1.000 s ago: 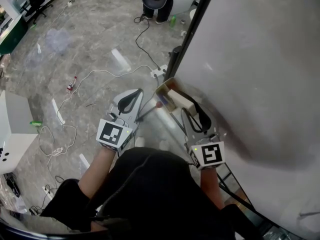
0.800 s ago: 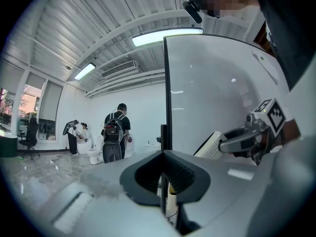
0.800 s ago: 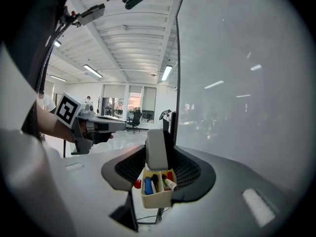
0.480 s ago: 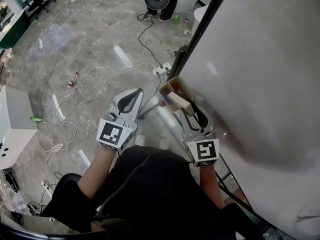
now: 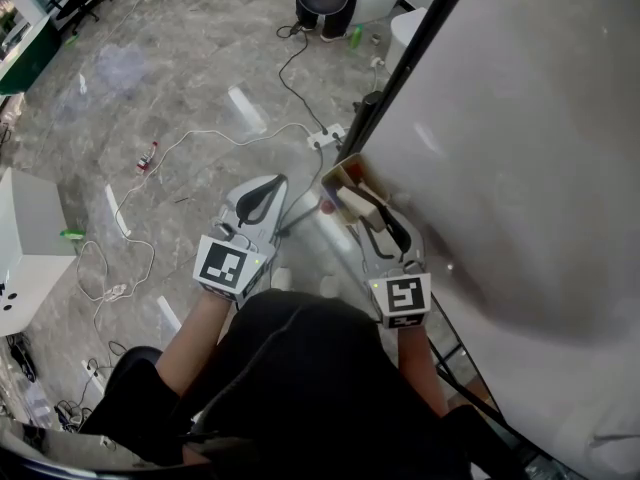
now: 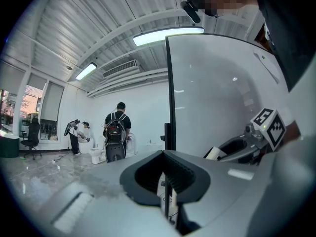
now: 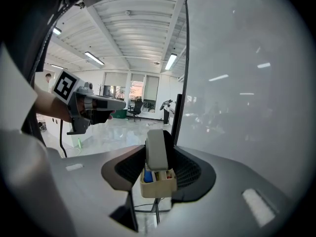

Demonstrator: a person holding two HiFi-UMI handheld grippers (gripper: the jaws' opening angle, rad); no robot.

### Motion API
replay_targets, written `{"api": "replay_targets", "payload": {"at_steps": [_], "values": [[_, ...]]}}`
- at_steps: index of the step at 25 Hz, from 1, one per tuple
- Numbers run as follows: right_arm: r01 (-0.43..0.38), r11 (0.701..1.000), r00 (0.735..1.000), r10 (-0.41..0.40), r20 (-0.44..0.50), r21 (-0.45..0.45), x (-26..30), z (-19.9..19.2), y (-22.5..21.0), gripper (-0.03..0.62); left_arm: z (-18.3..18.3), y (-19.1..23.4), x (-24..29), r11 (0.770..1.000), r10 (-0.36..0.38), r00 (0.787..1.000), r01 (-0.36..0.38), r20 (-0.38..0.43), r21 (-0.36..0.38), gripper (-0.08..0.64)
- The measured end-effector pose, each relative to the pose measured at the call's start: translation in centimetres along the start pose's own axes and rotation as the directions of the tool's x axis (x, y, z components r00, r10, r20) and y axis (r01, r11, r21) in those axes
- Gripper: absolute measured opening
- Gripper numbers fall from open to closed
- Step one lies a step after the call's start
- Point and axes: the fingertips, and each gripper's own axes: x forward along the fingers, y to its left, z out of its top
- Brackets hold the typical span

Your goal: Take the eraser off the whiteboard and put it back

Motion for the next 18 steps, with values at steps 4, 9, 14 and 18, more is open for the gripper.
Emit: {"api": "replay_targets", "payload": {"at_steps": [4,9,14,18], "values": [[0.005,1.0,0.999,-0.006,-0.038,-0.022,0.4,-1.0,0.2,0.179,0.0,0.0,0.0,1.0,-0.001,1.0,0.001,0.006,-0.006,0.006],[0.019,0.999,0.997,-0.022,-0.074,-0.046,1.3,-1.8,0.5,0.179,-0.2,0.1,0.0,1.0,-0.003,1.0,0.003,0.005,-0.006,0.006],[0.027,0.998,0.995,-0.031,-0.091,-0.051,1.8,-2.2,1.2,0.181,0.1,0.4,-0.5,1.0,0.004,1.0,-0.004,-0.015,0.008,0.006],[0.047,0.996,0.99,-0.056,-0.128,-0.078,2.0,-2.5,0.8,0.181,-0.1,0.6,-0.6,1.0,0.006,1.0,-0.006,-0.024,0.01,0.006]]}}
